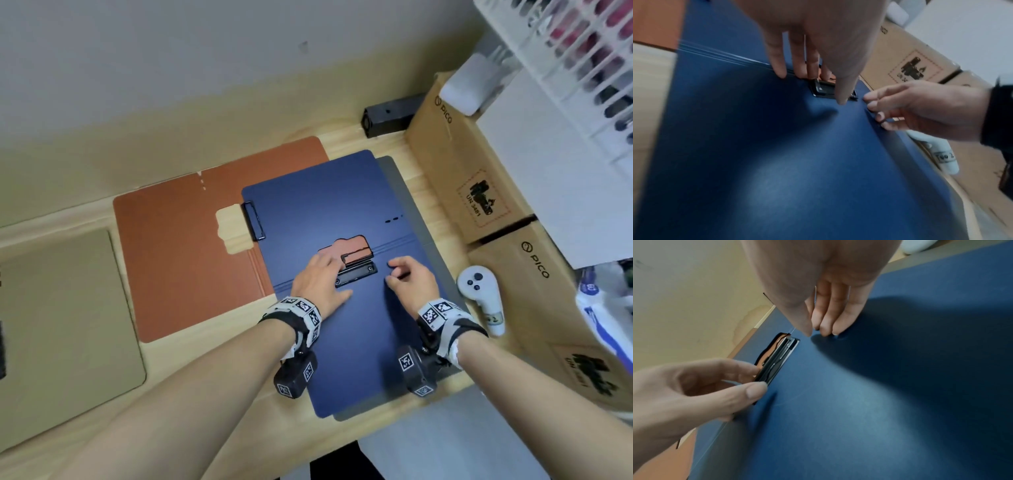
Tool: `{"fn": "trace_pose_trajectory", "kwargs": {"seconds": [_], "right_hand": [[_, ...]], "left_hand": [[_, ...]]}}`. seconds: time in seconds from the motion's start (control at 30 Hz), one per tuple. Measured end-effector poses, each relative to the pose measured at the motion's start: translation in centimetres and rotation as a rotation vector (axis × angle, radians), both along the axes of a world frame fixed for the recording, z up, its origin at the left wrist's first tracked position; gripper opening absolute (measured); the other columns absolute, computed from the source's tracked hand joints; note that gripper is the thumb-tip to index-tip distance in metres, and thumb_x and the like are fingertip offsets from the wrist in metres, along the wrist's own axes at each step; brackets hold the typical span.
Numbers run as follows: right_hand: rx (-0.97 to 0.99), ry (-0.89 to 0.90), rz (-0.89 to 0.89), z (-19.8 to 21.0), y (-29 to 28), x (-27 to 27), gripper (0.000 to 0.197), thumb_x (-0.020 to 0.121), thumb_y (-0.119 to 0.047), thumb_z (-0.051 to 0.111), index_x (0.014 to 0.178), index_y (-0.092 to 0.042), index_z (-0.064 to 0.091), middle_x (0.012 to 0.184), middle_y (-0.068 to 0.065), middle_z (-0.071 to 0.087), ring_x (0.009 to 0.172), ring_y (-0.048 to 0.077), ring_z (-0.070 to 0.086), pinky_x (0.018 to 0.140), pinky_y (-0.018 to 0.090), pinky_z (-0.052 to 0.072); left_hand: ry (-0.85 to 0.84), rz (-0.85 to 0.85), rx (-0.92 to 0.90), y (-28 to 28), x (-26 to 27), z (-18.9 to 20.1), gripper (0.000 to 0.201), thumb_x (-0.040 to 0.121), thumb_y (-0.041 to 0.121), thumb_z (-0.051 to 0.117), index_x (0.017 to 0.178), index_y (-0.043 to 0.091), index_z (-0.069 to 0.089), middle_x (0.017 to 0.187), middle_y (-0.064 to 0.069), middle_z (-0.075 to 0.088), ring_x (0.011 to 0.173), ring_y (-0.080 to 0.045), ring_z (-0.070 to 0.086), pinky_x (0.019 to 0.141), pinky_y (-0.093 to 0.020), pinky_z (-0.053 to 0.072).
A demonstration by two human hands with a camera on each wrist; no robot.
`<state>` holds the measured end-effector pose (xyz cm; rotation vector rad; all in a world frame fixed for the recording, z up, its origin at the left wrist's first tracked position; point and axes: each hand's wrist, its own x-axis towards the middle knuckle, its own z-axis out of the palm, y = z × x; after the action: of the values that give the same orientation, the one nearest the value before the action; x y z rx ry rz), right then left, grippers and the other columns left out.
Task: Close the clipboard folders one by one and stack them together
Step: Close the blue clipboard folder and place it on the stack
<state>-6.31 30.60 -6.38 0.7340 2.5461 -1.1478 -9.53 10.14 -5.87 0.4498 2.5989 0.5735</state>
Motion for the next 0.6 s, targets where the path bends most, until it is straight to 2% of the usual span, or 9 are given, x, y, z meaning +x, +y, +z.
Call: {"fn": "trace_pose_trajectory", "kwargs": {"seconds": [0.13,0.23,0.3,0.4,0.47,0.53,0.6], "right_hand": [[-0.038,-0.001,-0.005,-0.8,0.8,-0.2,0.021,0.078,-0.017,0.060,0.092,-0.032,0.064,0.074,-0.007,0.065,0.075,0.021,0.066,0.083,0.039,0.055],[-0.074,-0.016,0.010,-0.6,1.4,-0.5,0.018,0.079,-0.020,0.058,0.085,-0.036,0.062,0.070,-0.008,0.064,0.070,0.023,0.068,0.076,0.045,0.058],[-0.081,-0.001,0.000,-0.1,1.5,-0.7,0.018,0.084,-0.017,0.056,0.089,-0.033,0.064,0.074,-0.007,0.063,0.070,0.022,0.068,0.078,0.045,0.058],[0.066,0.089,0.016,0.6,2.1,-1.2,0.021,0.085,-0.015,0.060,0.103,-0.023,0.064,0.096,-0.002,0.061,0.084,0.020,0.061,0.088,0.039,0.052],[0.189,0.098,0.018,0.5,2.8,-1.7,0.032,0.083,-0.022,0.063,0.114,-0.021,0.060,0.112,0.002,0.055,0.100,0.021,0.056,0.094,0.039,0.047],[0.237,0.059,0.001,0.3,3.4,-2.2,0.041,0.081,-0.033,0.062,0.119,-0.019,0.058,0.115,0.004,0.056,0.108,0.024,0.053,0.096,0.040,0.045],[0.225,0.029,0.003,0.1,3.4,-2.6,0.044,0.080,-0.041,0.060,0.118,-0.018,0.060,0.112,0.006,0.059,0.108,0.027,0.053,0.096,0.040,0.045]], "left_hand": [[0.102,-0.066,-0.065,1.3,-0.9,-0.2,0.043,0.086,0.049,0.060,0.114,0.016,0.055,0.123,0.000,0.053,0.126,-0.022,0.043,0.081,-0.039,0.049],[0.202,-0.204,-0.161,1.4,-1.9,-0.2,0.041,0.090,0.050,0.053,0.110,0.014,0.058,0.120,-0.002,0.056,0.117,-0.025,0.052,0.067,-0.034,0.040],[0.242,-0.300,-0.204,1.6,-2.5,0.2,0.042,0.090,0.049,0.050,0.104,0.012,0.061,0.113,-0.005,0.060,0.106,-0.027,0.058,0.064,-0.033,0.036],[0.251,-0.326,-0.227,1.8,-2.9,0.6,0.039,0.087,0.048,0.049,0.092,0.012,0.062,0.102,-0.004,0.064,0.092,-0.027,0.062,0.059,-0.031,0.033],[0.244,-0.314,-0.230,1.6,-2.7,0.9,0.037,0.085,0.048,0.049,0.088,0.013,0.061,0.099,-0.002,0.064,0.089,-0.026,0.062,0.056,-0.031,0.031],[0.238,-0.304,-0.225,1.2,-2.4,1.2,0.036,0.084,0.047,0.049,0.087,0.014,0.061,0.097,-0.001,0.064,0.087,-0.026,0.062,0.054,-0.030,0.030],[0.232,-0.309,-0.212,0.7,-1.9,1.4,0.032,0.083,0.044,0.051,0.085,0.013,0.060,0.093,-0.003,0.063,0.084,-0.027,0.061,0.054,-0.030,0.030]]}}
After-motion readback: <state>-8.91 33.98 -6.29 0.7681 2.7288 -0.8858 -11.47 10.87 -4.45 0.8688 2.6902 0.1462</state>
